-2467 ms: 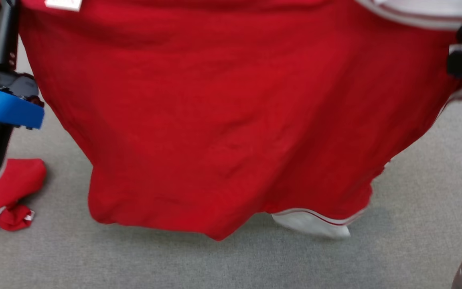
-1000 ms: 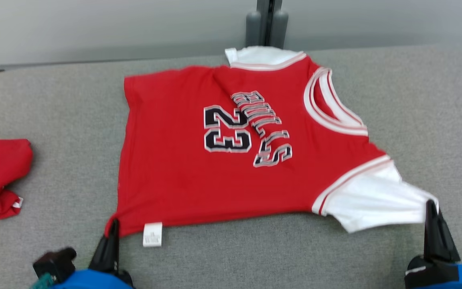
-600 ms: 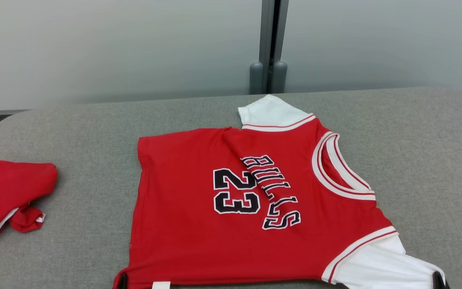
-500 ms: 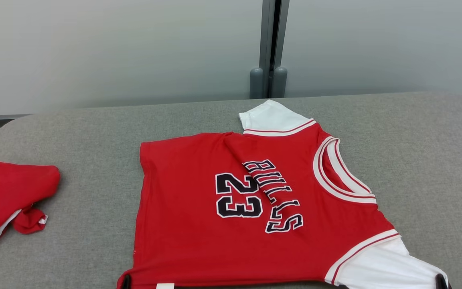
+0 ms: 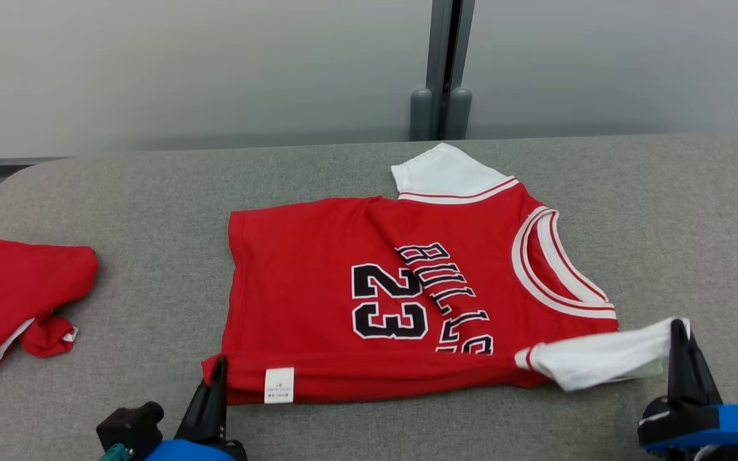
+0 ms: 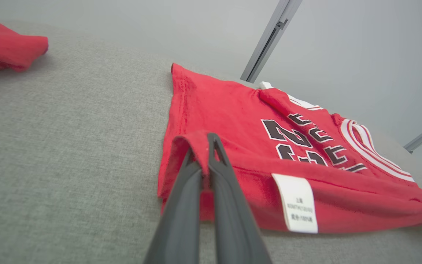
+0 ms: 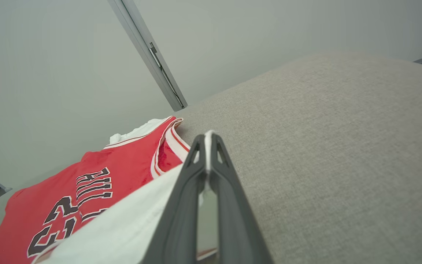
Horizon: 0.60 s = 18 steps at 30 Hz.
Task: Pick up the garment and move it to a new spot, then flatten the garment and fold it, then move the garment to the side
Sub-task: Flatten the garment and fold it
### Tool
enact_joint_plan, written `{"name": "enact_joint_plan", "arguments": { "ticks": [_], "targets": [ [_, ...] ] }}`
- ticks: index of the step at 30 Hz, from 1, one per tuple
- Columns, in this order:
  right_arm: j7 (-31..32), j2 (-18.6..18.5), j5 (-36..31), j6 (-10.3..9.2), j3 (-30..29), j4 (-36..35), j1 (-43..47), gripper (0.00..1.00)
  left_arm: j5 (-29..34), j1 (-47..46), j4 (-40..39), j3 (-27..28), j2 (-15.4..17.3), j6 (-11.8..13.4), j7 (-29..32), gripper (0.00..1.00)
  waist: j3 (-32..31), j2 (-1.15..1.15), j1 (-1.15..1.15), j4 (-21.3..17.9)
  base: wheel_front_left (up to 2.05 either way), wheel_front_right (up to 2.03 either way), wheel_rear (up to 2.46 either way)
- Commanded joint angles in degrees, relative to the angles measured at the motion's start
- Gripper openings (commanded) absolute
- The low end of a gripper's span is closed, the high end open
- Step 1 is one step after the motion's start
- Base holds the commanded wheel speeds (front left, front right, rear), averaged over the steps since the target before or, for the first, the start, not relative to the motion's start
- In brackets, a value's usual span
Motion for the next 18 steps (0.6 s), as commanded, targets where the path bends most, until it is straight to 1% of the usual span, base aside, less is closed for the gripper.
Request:
{"name": "enact_joint_plan", "arguments": {
  "ticks": [1, 8, 13, 18],
  "targets": [
    [-0.19, -0.34, -0.56, -0.02, -0.98, 1.65, -3.02, 0.0, 0.02, -2.19, 1.08, -0.44, 0.22, 0.17, -0.24, 0.0, 0.9, 0.0, 0.0, 0.36, 0.0, 0.0, 0.0],
    [-0.19, -0.27, -3.24, -0.01, -3.05, 9.38, -14.0, 0.0, -0.03, -9.79, 6.71, -0.31, -0.71, 0.17, -0.25, 0.0, 3.81, 0.0, 0.0, 1.14, 0.0, 0.0, 0.0],
    [-0.19, -0.31, -6.82, -0.01, -2.66, 13.1, -20.01, 0.0, -0.72, -13.91, 8.93, -1.47, 0.17, 0.17, -0.25, 0.0, 5.95, 0.0, 0.0, 1.0, 0.0, 0.0, 0.0],
    [-0.19, -0.3, -9.17, -0.01, -2.35, 15.04, -23.65, 0.0, -1.44, -16.68, 9.29, -2.58, 1.48, 0.17, -0.25, 0.0, 7.33, 0.0, 0.0, 0.84, 0.0, 0.0, 0.0]
  ]
}}
